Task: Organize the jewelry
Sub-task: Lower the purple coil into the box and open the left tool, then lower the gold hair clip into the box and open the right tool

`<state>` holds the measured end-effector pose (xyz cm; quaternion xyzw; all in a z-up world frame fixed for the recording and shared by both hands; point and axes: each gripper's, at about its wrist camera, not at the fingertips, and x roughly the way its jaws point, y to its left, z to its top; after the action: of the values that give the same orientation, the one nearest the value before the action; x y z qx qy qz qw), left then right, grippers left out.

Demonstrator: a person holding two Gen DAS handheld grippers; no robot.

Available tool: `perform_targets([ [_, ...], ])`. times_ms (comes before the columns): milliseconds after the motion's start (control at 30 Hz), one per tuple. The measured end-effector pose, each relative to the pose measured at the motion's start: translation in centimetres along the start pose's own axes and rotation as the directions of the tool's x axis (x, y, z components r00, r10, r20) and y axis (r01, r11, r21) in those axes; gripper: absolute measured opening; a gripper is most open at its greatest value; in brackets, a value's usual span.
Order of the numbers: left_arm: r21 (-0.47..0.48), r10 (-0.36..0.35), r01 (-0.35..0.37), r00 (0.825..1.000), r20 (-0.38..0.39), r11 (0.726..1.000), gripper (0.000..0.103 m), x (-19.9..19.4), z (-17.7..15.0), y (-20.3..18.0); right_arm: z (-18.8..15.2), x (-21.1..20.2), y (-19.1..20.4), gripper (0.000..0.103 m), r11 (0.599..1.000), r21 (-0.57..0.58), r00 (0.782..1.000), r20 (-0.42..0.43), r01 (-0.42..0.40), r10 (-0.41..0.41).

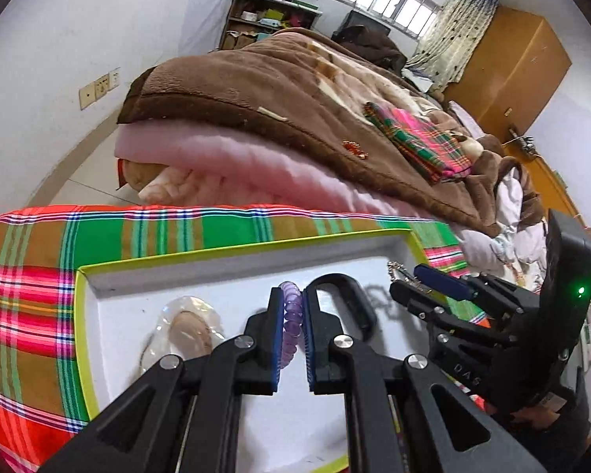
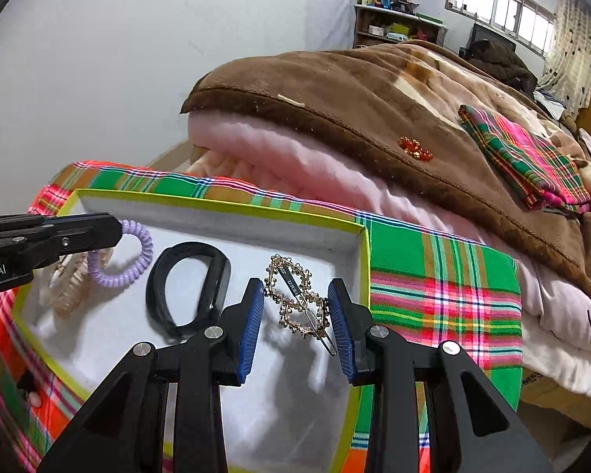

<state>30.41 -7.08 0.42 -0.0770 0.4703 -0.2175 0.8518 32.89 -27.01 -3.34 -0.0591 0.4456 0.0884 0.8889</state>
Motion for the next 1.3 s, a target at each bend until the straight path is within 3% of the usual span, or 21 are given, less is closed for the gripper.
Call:
perform_targets([
  [267,0.011,0.053,-0.053,0.998,-0.025,0.999,0.010,1.1,-0.2,0.2,0.1,1.1,0.5,0.035,0.999,-0.030,0.999,-0.018,0.027,-0.027],
  [333,0.028,0.094,-0.093,0.995,-0.025,0.995,0.010,1.4,-0.3,0.1,0.0,1.4,0.6,0.035,0.999,-0.034,0.999,-0.027,0.026,-0.027],
  [567,0.026,0.109,-0.108,0.993,-0.042,0.994,0.011,1.9,-0.4,0.3,0.0,1.8,0.7,0.035,0.999,-0.045,0.999,-0.028,0.031,-0.033],
  [667,0.017,0.108,-0.107,0.993,-0.042,0.994,0.019,1.7,-0.4,0.3,0.0,1.8,0.7,0.035,0.999,-0.043,0.999,-0.028,0.031,-0.032],
  [733,0.020,0.106,-0.106,0.994,-0.033,0.994,0.031,1.5,-0.4,0.2,0.0,1.8,0.7,0.035,0.998,-0.045,0.999,-0.027,0.035,-0.036],
  [1000,0.016,0.109,-0.108,0.993,-0.035,0.994,0.034,1.3,-0.2,0.2,0.1,1.8,0.9,0.035,0.997,-0.053,0.998,-0.027,0.047,-0.049],
  [1067,0.011,0.111,-0.111,0.993,-0.028,0.994,0.038,1.1,-0.2,0.3,0.0,1.8,0.9,0.036,0.997,-0.053,0.998,-0.025,0.049,-0.050],
  [1133,0.011,0.111,-0.111,0.994,-0.015,0.994,0.049,0.7,-0.2,0.2,0.0,1.7,0.9,0.040,0.997,-0.053,0.998,-0.024,0.049,-0.050],
  [1300,0.011,0.103,-0.103,0.995,-0.007,0.995,0.049,0.2,-0.3,0.2,0.0,1.4,1.1,0.044,0.997,-0.052,0.998,-0.015,0.052,-0.053],
])
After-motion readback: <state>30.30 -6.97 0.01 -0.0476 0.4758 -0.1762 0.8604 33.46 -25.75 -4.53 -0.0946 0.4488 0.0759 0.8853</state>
